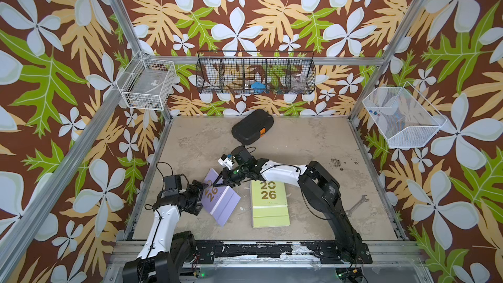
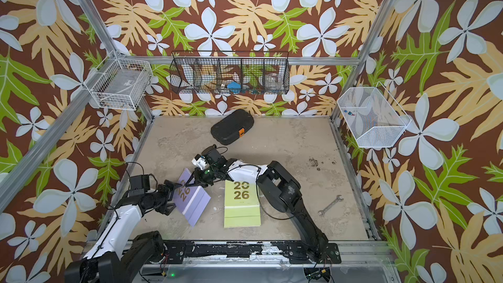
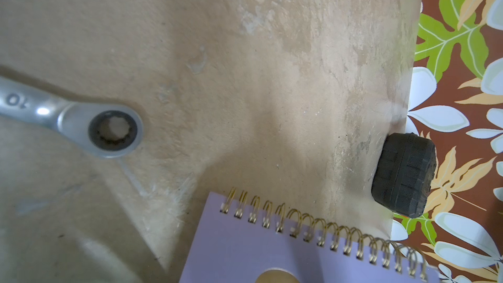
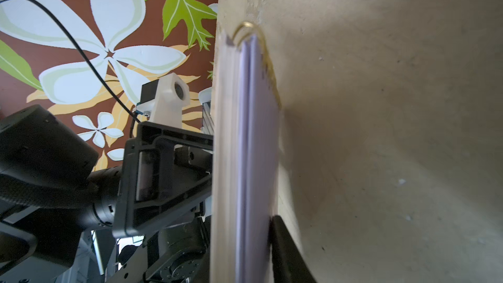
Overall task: Stack the calendars
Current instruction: Pick up the calendar at the center of the board.
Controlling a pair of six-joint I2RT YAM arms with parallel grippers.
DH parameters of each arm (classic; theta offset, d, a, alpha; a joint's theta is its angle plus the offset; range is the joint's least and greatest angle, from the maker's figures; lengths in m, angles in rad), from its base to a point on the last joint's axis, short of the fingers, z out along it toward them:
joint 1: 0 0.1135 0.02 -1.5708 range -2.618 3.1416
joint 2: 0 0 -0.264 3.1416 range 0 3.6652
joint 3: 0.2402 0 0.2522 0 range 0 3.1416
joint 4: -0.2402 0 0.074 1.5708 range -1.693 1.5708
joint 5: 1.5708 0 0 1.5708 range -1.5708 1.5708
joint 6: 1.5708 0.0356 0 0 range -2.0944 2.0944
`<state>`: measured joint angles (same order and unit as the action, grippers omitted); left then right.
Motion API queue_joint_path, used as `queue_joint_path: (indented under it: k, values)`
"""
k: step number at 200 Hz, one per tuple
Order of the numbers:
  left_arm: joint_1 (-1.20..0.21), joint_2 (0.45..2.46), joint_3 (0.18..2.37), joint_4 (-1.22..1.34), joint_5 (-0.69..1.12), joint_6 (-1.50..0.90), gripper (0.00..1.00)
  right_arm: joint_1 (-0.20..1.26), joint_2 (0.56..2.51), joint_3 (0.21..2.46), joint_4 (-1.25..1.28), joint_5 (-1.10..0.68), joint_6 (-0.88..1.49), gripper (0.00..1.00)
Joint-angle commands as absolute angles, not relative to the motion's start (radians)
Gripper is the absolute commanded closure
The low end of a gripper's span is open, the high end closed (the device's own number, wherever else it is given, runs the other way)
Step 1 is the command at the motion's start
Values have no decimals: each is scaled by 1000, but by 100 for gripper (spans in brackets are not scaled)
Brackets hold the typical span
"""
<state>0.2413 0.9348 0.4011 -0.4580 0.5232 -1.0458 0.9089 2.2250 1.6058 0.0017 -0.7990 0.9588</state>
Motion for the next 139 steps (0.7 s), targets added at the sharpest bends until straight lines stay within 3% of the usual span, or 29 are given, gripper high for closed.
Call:
queue_joint_path:
  k: [1, 60, 139]
  values:
    - [243, 930, 410, -454, 558, -1057, 8, 911, 2205, 1617, -55, -739, 880, 78]
    - [242, 895, 422, -453, 579, -1052, 8, 895, 2104, 1541, -17, -658, 883, 91]
    - [239, 838, 544, -470, 636, -950, 8, 773, 1728, 1226, 75, -524, 967, 95]
